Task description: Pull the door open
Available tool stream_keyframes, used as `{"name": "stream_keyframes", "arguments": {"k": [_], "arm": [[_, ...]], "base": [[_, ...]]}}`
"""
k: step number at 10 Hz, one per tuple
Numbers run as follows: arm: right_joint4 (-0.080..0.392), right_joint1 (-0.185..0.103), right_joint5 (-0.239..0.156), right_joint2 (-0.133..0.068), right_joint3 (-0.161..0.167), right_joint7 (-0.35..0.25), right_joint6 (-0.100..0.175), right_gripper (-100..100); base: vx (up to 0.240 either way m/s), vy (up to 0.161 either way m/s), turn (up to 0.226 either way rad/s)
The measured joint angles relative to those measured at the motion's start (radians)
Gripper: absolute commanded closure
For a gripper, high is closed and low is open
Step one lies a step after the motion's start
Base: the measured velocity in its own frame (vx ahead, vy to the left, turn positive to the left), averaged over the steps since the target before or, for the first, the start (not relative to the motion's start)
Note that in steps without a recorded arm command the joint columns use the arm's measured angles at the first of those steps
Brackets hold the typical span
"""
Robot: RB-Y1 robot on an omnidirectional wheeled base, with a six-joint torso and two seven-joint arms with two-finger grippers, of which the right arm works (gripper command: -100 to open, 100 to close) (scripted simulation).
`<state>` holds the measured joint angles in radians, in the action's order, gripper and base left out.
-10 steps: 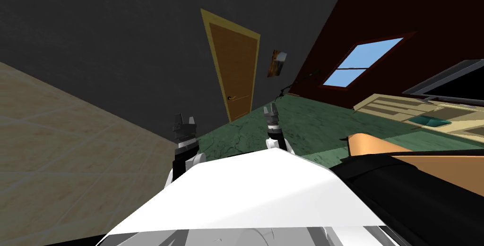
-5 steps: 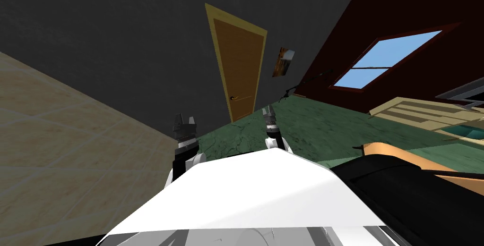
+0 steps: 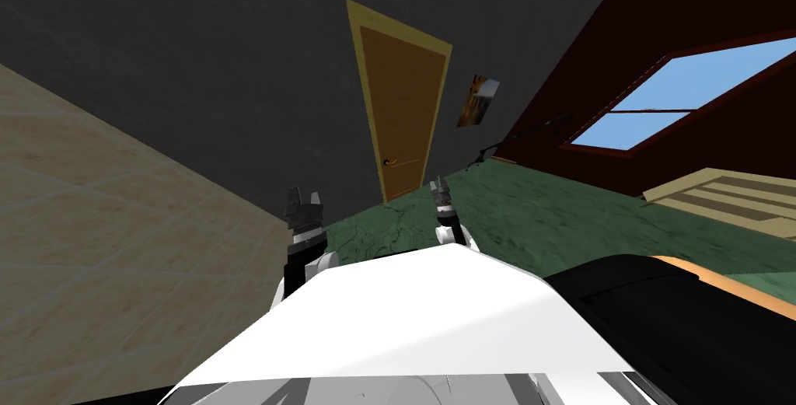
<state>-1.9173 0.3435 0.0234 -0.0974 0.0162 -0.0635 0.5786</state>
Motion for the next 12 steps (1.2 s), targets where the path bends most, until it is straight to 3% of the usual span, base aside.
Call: {"name": "stream_keyframes", "arguments": {"k": [12], "arm": [[0.304,-0.117,-0.046,-0.054,-0.041,0.004,0.025,-100]], "base": [[0.091,-0.009,0.125]]}}
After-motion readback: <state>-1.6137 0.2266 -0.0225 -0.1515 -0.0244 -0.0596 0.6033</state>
